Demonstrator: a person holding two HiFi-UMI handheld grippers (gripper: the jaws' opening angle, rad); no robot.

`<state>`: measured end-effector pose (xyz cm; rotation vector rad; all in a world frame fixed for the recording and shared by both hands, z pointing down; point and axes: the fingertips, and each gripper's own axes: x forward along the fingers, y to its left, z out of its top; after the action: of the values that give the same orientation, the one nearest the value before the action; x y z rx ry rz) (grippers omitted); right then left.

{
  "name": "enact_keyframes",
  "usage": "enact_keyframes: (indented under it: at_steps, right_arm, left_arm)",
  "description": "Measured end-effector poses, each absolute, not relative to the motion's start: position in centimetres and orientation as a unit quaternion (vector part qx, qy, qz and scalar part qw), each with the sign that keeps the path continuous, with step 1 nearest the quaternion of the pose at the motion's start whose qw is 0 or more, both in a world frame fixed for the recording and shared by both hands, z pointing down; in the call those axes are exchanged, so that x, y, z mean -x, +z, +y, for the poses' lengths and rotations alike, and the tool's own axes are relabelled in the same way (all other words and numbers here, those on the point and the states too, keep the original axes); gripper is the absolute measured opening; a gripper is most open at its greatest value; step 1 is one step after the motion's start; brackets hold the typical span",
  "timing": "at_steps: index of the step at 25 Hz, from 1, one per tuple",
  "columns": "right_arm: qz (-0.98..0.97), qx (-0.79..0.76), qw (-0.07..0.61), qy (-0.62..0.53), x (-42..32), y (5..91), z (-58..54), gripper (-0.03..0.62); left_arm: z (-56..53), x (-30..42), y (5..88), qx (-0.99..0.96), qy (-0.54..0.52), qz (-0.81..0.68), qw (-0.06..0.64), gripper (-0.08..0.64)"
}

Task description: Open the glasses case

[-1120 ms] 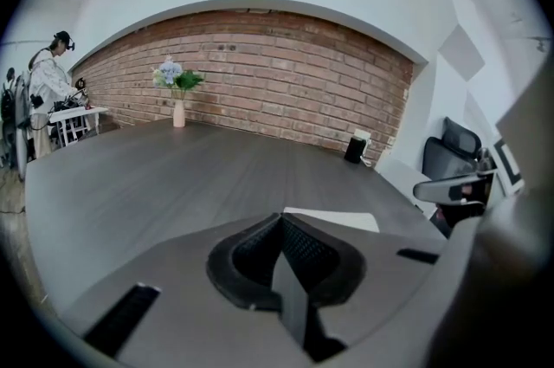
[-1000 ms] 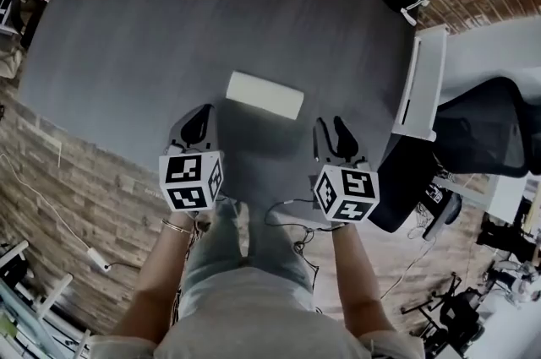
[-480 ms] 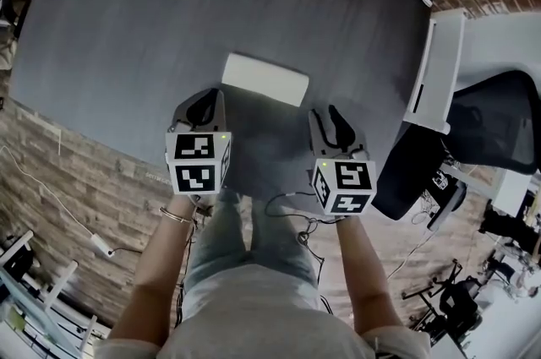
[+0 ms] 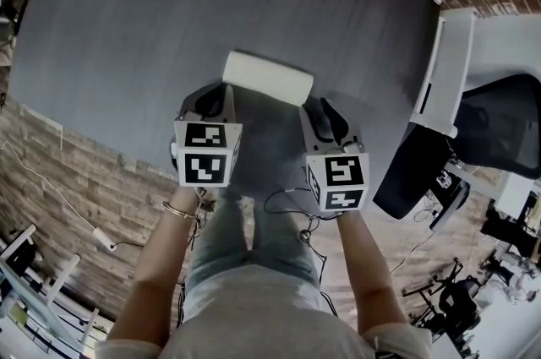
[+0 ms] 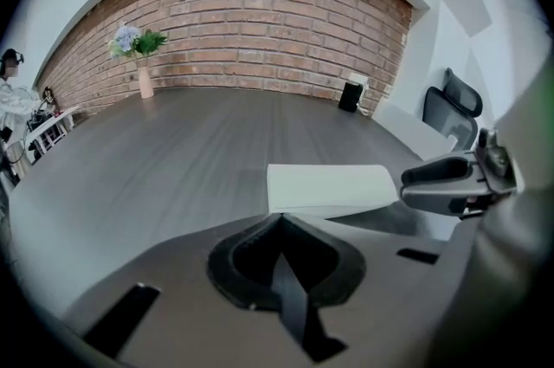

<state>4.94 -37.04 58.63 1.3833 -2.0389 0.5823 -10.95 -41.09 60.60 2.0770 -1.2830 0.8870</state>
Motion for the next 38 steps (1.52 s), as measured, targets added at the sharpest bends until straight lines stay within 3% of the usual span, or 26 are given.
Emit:
enact_keyframes:
  at_steps: [38]
  right_arm:
    - [-0.786,-0.485,0.339,0.180,-2.8,60.0,-37.4,0.158]
  left_arm:
    - [-41.4,10.2,61.1,-0.760,0.332,-0.466,0.309,-0.002]
